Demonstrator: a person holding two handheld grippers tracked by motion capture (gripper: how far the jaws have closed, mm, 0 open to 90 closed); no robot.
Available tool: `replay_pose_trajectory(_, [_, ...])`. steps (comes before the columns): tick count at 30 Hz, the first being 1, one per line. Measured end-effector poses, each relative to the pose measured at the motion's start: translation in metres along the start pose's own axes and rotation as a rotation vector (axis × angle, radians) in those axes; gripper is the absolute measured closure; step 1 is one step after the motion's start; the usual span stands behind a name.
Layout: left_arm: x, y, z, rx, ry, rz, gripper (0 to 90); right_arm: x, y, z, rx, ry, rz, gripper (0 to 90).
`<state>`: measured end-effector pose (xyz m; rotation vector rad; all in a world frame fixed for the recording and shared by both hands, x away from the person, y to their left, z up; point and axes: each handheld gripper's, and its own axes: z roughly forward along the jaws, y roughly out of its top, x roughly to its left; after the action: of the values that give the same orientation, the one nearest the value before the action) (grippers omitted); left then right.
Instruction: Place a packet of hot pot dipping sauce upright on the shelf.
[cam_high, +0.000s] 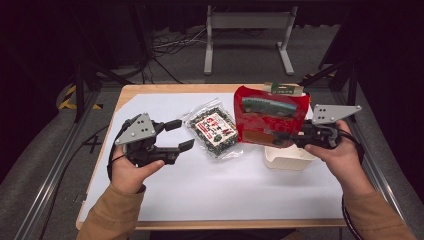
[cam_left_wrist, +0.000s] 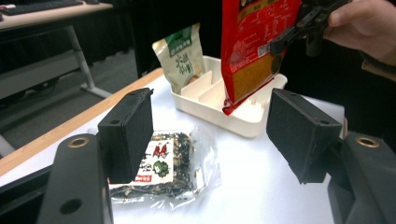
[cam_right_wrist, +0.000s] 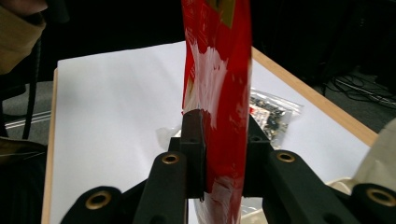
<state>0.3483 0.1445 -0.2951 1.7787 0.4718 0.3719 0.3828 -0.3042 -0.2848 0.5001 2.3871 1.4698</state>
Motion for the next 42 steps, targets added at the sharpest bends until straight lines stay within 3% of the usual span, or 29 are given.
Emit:
replay_pose_trajectory(3, [0.004, -0.005, 0.001, 0.008, 0.008, -0.013, 33.7, -0.011, 0.001, -0.003, -0.001, -0.017, 0.008, 75.6])
replay_pose_trajectory(4, [0.006, -0.006, 0.001, 0.017, 0.007, -0.031, 33.7, -0.014, 0.001, -0.004, 0.003, -0.024, 0.008, 75.6])
replay_pose_trajectory(6, [0.01, -0.009, 0.0, 0.052, 0.004, -0.111, 32.9, -0.02, 0.001, -0.005, 0.008, -0.034, 0.009, 75.6])
replay_pose_trajectory(7, [0.011, -0.01, 0.0, 0.047, 0.003, -0.126, 32.2, -0.024, 0.0, -0.006, 0.009, -0.041, 0.007, 75.6])
replay_pose_trajectory(11, [0.017, -0.013, -0.001, 0.045, 0.054, -0.081, 28.4, -0.038, -0.004, -0.012, -0.011, -0.067, 0.015, 75.6])
replay_pose_trajectory(14, [0.02, -0.015, 0.0, 0.057, 0.058, -0.078, 25.2, -0.049, -0.009, -0.015, -0.015, -0.081, 0.028, 75.6])
replay_pose_trajectory(25, [0.026, -0.021, 0.006, 0.109, 0.076, -0.091, 17.1, -0.082, -0.013, -0.022, -0.016, -0.126, 0.05, 75.6])
replay_pose_trajectory(29, [0.029, -0.023, 0.005, 0.104, 0.08, -0.099, 16.3, -0.093, -0.013, -0.023, -0.009, -0.153, 0.048, 75.6])
replay_pose_trajectory(42, [0.033, -0.026, 0.005, 0.108, 0.097, -0.112, 12.8, -0.116, -0.022, -0.021, 0.006, -0.172, 0.065, 75.6])
